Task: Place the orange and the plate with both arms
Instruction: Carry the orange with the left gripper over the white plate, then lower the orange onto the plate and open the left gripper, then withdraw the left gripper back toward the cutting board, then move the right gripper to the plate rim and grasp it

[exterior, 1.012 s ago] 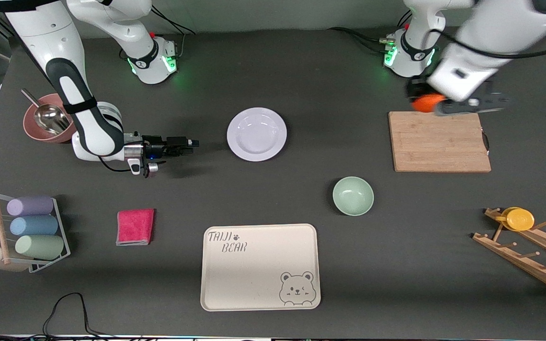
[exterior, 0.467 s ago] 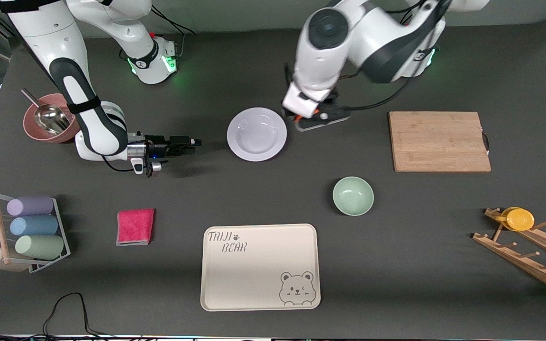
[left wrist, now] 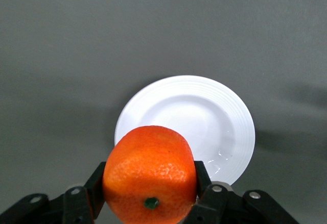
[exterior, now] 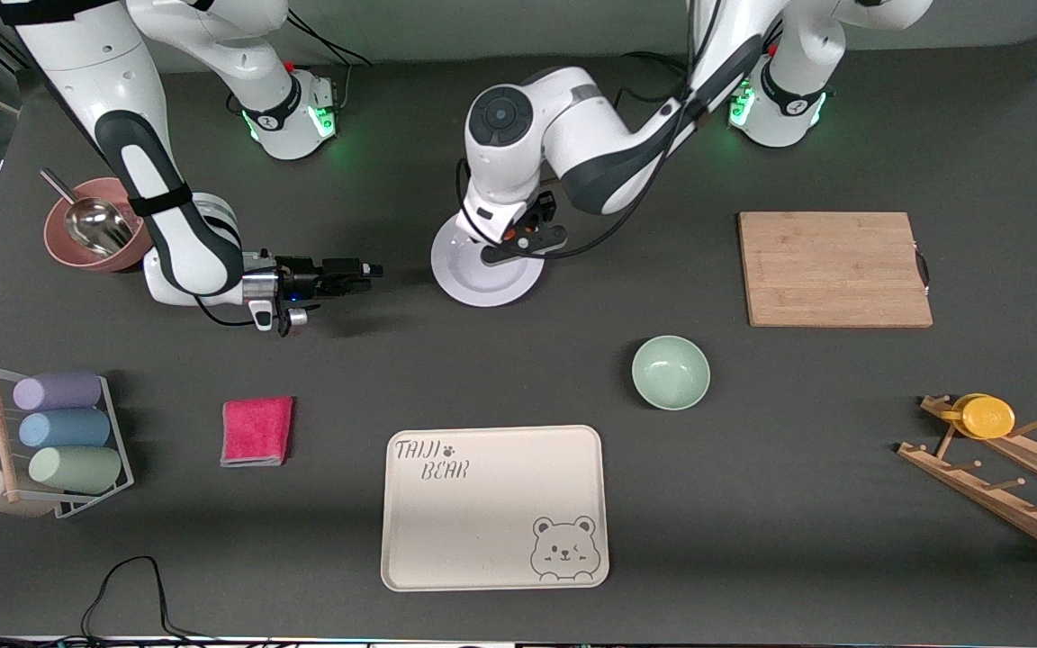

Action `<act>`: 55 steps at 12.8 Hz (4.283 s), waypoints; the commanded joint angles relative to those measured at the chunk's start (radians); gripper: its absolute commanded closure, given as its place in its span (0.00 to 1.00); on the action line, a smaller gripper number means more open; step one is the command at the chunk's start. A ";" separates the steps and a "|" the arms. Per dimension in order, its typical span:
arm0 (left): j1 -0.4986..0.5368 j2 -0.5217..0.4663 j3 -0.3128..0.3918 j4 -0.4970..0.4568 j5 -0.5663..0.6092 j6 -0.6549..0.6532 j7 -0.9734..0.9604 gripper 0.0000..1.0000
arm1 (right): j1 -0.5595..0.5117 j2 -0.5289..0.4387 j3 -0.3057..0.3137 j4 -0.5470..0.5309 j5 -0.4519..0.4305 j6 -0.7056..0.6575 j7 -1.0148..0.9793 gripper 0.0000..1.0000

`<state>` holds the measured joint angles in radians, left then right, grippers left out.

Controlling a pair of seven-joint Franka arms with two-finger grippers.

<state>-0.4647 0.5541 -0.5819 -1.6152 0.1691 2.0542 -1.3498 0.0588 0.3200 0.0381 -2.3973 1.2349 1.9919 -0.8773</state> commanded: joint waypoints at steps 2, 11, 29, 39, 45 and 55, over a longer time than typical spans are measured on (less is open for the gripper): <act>-0.051 0.110 0.014 0.037 0.123 0.085 -0.099 1.00 | 0.007 0.001 0.023 -0.005 -0.017 0.042 0.029 0.00; -0.130 0.199 0.051 -0.037 0.217 0.254 -0.189 1.00 | 0.006 0.002 0.025 -0.005 -0.017 0.048 0.027 0.00; 0.175 -0.219 0.277 -0.020 -0.058 -0.141 0.597 0.00 | 0.007 0.001 0.039 -0.023 -0.017 0.061 0.027 0.00; 0.378 -0.463 0.573 -0.032 -0.103 -0.431 1.282 0.00 | 0.010 0.042 0.164 -0.036 0.049 0.168 0.012 0.00; 0.411 -0.598 0.643 -0.181 -0.112 -0.394 1.310 0.00 | 0.019 0.065 0.265 -0.034 0.153 0.286 0.007 0.00; 0.517 -0.617 0.522 -0.164 -0.088 -0.477 1.296 0.00 | 0.021 0.122 0.344 -0.039 0.256 0.366 -0.057 0.05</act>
<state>0.0367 -0.0291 -0.0459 -1.7704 0.0688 1.6018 -0.0507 0.0733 0.4240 0.3793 -2.4355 1.4435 2.3391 -0.8847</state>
